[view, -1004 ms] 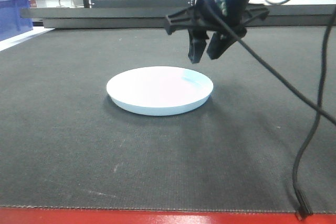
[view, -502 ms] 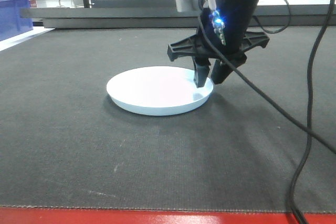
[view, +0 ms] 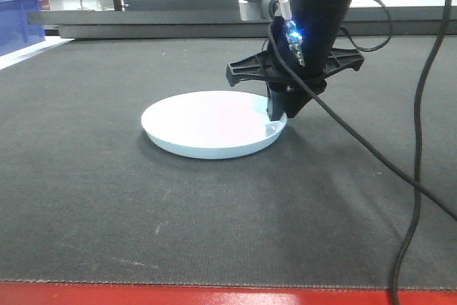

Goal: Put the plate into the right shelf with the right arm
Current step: 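Lower the right gripper onto the rim of the white plate, then grip the plate rim with the right gripper and lift it upward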

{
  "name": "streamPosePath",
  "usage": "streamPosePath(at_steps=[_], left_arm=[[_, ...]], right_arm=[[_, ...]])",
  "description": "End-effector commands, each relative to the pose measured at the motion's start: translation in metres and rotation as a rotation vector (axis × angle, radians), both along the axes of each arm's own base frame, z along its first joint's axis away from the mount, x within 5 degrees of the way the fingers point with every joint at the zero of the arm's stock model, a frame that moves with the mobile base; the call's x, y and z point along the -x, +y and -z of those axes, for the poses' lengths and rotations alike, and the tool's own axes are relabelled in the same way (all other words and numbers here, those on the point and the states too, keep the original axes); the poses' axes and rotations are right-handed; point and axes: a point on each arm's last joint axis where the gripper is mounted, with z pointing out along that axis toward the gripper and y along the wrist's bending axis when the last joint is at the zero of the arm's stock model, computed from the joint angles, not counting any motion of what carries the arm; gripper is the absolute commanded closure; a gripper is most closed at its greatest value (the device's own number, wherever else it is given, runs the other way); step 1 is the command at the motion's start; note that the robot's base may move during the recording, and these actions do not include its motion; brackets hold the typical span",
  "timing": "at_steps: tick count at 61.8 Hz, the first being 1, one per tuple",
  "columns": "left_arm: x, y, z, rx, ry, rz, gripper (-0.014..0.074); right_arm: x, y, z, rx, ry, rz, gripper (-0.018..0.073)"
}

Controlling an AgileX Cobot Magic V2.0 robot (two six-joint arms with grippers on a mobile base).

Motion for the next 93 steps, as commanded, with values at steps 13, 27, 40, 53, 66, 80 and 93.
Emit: streamPosePath(at_steps=[13,27,40,53,66,80,93], left_arm=[[0.000,0.001,-0.005,0.014,-0.085,-0.016,0.0643],[0.000,0.001,-0.005,0.014,-0.085,-0.016,0.0643],[0.000,0.001,-0.005,0.014,-0.085,-0.016,0.0643],[0.000,0.001,-0.005,0.014,-0.085,-0.016,0.0643],[0.000,0.001,-0.005,0.014,-0.085,-0.016,0.0643],[0.000,0.001,-0.005,0.014,-0.085,-0.016,0.0643],[0.000,0.001,-0.005,0.014,-0.085,-0.016,0.0643]], right_arm=[[0.009,-0.011,-0.066,-0.001,-0.172,-0.031,0.0530],[0.042,-0.032,-0.105,-0.063,-0.333,-0.055,0.0530],[0.083,-0.075,-0.111,-0.122,-0.463,-0.034,0.0530],[0.130,-0.123,-0.106,-0.133,-0.573,0.029,0.0530],[0.187,-0.154,-0.105,-0.138,-0.730,0.048,0.0530],[0.243,-0.168,-0.113,-0.143,-0.885,0.035,0.0530],[0.291,-0.182,-0.132,-0.161,-1.028,0.070,0.0530]])
